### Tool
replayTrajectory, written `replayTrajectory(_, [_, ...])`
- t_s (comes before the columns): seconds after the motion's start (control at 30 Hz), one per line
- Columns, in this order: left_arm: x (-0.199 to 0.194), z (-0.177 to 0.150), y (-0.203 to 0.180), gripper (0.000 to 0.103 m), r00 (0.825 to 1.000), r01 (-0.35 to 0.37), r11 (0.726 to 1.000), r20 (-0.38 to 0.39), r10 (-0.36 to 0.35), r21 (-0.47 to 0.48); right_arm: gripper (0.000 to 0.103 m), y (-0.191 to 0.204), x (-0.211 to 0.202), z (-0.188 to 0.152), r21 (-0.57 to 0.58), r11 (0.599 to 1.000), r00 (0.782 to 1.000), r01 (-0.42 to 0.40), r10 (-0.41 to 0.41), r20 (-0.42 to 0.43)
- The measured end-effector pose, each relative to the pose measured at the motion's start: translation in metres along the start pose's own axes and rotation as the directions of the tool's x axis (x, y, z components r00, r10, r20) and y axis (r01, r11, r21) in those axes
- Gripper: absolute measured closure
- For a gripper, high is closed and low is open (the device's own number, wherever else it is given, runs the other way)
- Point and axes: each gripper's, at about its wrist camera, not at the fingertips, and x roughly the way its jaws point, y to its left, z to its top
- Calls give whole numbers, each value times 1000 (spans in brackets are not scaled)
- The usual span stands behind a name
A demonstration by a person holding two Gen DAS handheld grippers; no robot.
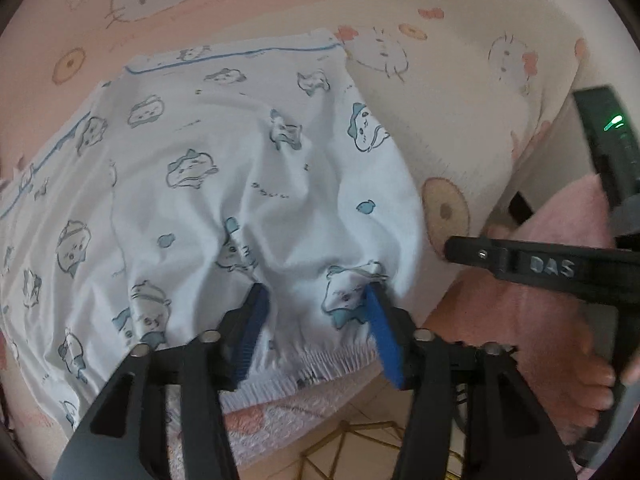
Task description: Fold clothes
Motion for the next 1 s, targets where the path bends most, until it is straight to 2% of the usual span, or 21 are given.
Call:
replayTrajectory(0.13, [8,3,-9,45,998,-59,998,1,59,-7,58,7,-3,-4,-50,999,1000,-6,6,1])
replayTrajectory(0.2, [10,4,-14,52,995,-100,995,8,100,-7,58,12,-1,-4,-68,998,1000,-13,13,-2])
replayTrajectory(0.23, [9,4,-19,64,993,-120,993,12,120,8,58,15,-1,-4,-78,997,1000,-12,12,-1])
replayTrajectory(0.27, [8,5,-22,85,993,-114,993,10,114,15,58,17,0,-3,-86,996,1000,-6,6,1])
replayTrajectory(0.37, [3,6,-26,92,993,-121,993,14,120,18,57,23,3,-1,-96,995,1000,2,-2,1])
replayTrajectory(0.43, [-4,8,-18,93,996,-87,996,21,87,-26,54,27,3,0,-100,995,1000,-2,2,3])
replayTrajectory(0.5, [-14,9,-2,94,999,-23,995,31,26,-100,53,33,2,1,-106,994,1000,-15,16,7])
replayTrajectory(0.57, [-20,11,9,94,999,-3,990,44,9,-140,53,40,1,1,-116,993,1000,-27,28,11])
replayTrajectory(0.73, [-44,10,38,94,997,20,977,82,-2,-213,50,71,1,-3,-160,986,997,-55,62,37])
replayTrajectory(0.87, [-55,-3,62,94,995,39,964,95,-14,-264,50,101,0,-5,-253,966,995,-52,73,74])
replayTrajectory(1.0, [-61,-12,80,94,995,55,952,95,-28,-300,49,119,16,-11,-289,953,995,-90,100,21])
